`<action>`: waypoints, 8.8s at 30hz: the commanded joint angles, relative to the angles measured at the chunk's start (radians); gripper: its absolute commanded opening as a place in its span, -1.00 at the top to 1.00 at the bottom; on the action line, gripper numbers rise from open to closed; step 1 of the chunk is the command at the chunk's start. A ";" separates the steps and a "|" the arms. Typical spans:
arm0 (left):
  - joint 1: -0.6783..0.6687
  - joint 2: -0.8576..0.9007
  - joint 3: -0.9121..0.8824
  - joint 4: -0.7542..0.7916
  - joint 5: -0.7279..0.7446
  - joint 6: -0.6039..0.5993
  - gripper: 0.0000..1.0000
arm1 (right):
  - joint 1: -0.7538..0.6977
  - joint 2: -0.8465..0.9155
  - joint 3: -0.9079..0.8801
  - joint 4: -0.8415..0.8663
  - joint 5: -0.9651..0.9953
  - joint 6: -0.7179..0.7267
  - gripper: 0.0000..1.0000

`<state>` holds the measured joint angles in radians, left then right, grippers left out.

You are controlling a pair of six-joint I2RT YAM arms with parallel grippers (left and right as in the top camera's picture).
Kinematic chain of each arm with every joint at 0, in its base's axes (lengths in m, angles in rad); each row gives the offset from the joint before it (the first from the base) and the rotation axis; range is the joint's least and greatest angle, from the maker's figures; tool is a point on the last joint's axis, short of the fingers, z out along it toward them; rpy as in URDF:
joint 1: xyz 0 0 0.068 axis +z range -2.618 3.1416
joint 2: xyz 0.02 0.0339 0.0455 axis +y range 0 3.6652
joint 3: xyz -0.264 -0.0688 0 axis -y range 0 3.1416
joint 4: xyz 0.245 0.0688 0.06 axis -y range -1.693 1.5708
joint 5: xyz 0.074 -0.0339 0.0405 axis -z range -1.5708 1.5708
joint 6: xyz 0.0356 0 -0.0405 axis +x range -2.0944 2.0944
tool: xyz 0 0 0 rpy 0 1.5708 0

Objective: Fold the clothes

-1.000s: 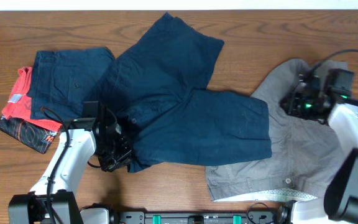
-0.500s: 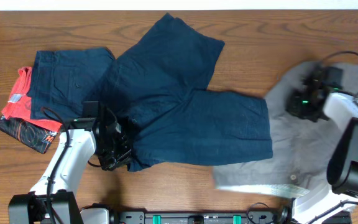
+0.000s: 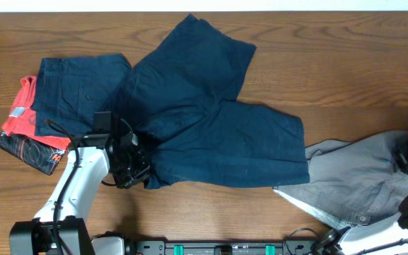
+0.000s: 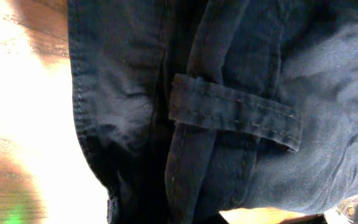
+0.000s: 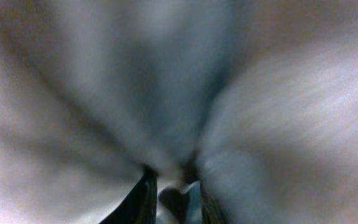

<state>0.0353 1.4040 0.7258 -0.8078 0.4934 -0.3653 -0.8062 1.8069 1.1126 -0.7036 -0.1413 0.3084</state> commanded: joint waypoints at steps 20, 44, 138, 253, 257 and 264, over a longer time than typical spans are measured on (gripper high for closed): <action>-0.002 -0.007 -0.004 -0.010 -0.009 0.006 0.88 | 0.570 -0.328 -0.194 -0.411 -0.278 0.015 0.29; -0.002 -0.007 -0.004 -0.072 -0.008 0.006 0.88 | 0.657 -0.328 -0.477 -0.119 -0.285 0.201 0.98; -0.262 0.687 0.687 0.534 -0.240 0.061 0.88 | 0.565 -0.388 0.183 -0.643 0.077 0.028 0.97; -0.233 -0.085 0.039 0.551 -0.665 -0.631 0.88 | 0.843 -0.070 0.284 0.396 -0.225 -0.042 0.97; -0.185 0.039 0.039 0.714 -0.656 -0.629 0.88 | 0.890 0.036 0.284 0.568 -0.193 -0.022 0.97; -0.162 0.195 0.040 0.943 -0.546 -0.510 -0.21 | 0.938 0.199 0.284 0.726 -0.113 0.028 0.24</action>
<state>-0.1402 1.5642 0.7662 0.1078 -0.1188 -0.9558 0.1139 1.9621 1.3819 0.0097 -0.2905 0.3145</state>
